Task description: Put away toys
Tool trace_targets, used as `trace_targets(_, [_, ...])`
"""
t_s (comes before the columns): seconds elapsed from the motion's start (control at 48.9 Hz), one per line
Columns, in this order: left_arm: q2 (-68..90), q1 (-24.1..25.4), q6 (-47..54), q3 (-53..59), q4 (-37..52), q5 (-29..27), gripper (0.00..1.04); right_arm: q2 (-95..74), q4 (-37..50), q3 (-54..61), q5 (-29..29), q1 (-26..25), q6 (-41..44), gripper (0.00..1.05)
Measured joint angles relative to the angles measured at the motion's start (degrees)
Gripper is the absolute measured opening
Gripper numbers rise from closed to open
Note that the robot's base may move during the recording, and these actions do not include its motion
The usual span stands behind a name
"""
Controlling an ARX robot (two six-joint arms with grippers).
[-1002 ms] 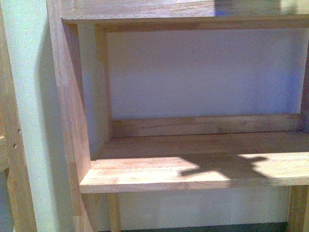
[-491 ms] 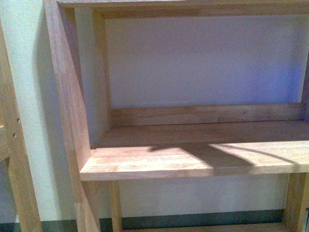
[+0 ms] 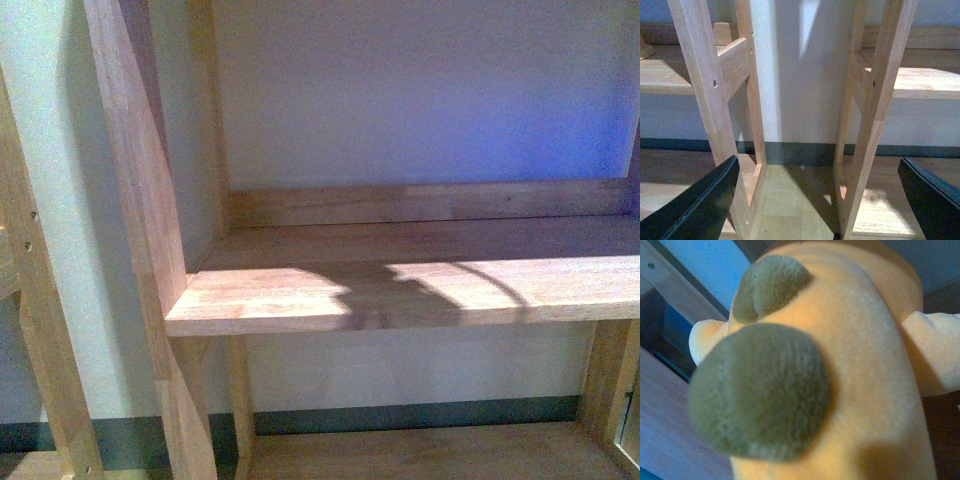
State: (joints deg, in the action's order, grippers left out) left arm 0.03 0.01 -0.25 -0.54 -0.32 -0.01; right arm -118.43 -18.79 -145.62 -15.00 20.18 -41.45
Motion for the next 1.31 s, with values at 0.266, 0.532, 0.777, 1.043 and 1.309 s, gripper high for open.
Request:
trace_targets(0.266, [0.0,0.0,0.0,-0.02,0.0,0.0,0.99,-9.14,-8.26,-16.48,0.07,2.99,0.5,0.1])
trace_targets(0.532, [0.0,0.0,0.0,-0.02,0.0,0.0,0.99,-10.86,-11.98,-20.68,1.88,3.34,1.51,0.11])
trace_targets(0.777, [0.0,0.0,0.0,0.0,0.0,0.0,0.99,-10.86,-13.03,-20.83,4.13,3.63,3.45,0.43])
trace_targets(1.043, [0.0,0.0,0.0,0.0,0.0,0.0,0.99,-10.01,-14.47,-20.94,10.82,3.43,12.74,0.9])
trace_targets(1.309, [0.0,0.0,0.0,0.0,0.0,0.0,0.99,-9.18,-15.8,-20.94,10.45,1.7,16.96,0.92])
